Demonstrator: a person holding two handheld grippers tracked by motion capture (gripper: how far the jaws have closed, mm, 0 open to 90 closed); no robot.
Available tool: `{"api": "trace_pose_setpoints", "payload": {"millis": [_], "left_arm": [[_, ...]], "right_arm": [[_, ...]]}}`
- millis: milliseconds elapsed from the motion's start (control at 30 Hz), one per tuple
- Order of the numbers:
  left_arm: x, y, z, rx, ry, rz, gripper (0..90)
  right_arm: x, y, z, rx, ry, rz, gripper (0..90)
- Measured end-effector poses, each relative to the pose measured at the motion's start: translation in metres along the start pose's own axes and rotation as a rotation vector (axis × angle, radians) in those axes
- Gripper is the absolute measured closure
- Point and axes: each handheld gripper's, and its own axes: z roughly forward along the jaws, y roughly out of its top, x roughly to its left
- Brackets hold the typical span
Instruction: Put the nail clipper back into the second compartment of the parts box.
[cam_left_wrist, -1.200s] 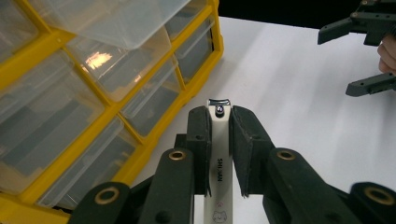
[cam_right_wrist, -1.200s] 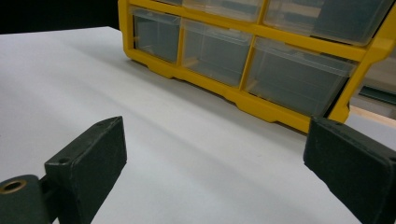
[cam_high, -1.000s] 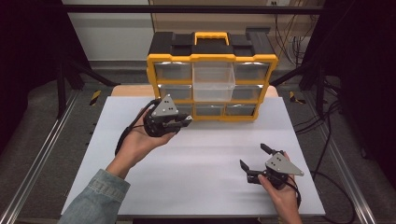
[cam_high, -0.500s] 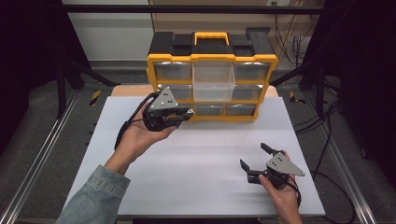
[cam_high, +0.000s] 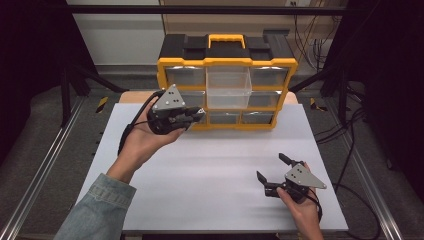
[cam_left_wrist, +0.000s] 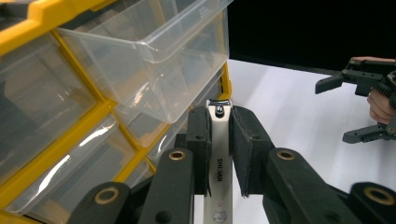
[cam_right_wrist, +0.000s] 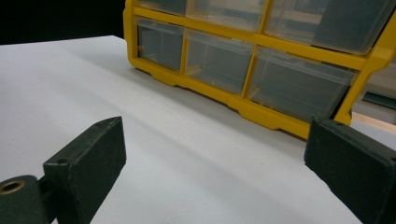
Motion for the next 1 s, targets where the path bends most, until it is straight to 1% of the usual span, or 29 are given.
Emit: {"api": "trace_pose_setpoints", "payload": {"millis": [167,200,233,333,433,700,800,900,1000], "left_arm": [[0.002,0.006,-0.004,-0.006,0.003,0.006,76.8],[0.002,0.007,-0.005,-0.01,0.003,0.004,76.8],[0.005,0.009,-0.008,-0.026,-0.001,-0.008,76.8],[0.008,0.015,-0.012,-0.039,-0.001,-0.011,76.7],[0.008,0.02,-0.014,-0.038,0.001,-0.002,76.8],[0.01,0.032,-0.021,-0.063,0.009,0.007,76.7],[0.011,0.035,-0.022,-0.064,0.012,0.006,76.7],[0.011,0.037,-0.021,-0.064,0.007,0.008,76.8],[0.01,0.039,-0.019,-0.057,0.005,0.02,76.7]], "right_arm": [[0.0,0.0,0.0,-0.003,-0.001,0.006,5.9],[0.0,0.0,0.0,-0.004,-0.001,0.005,5.9],[0.0,0.0,0.0,-0.004,0.0,0.004,5.9],[0.0,0.0,0.0,-0.004,0.002,0.001,5.9],[0.0,0.001,0.0,-0.003,0.004,0.002,5.9],[0.001,0.001,0.0,0.0,0.005,-0.002,5.9],[0.001,0.001,0.0,0.0,0.005,-0.002,5.9],[0.002,0.001,0.0,0.0,0.007,-0.007,5.9],[0.002,0.001,0.0,-0.001,0.007,-0.006,5.9]]}}
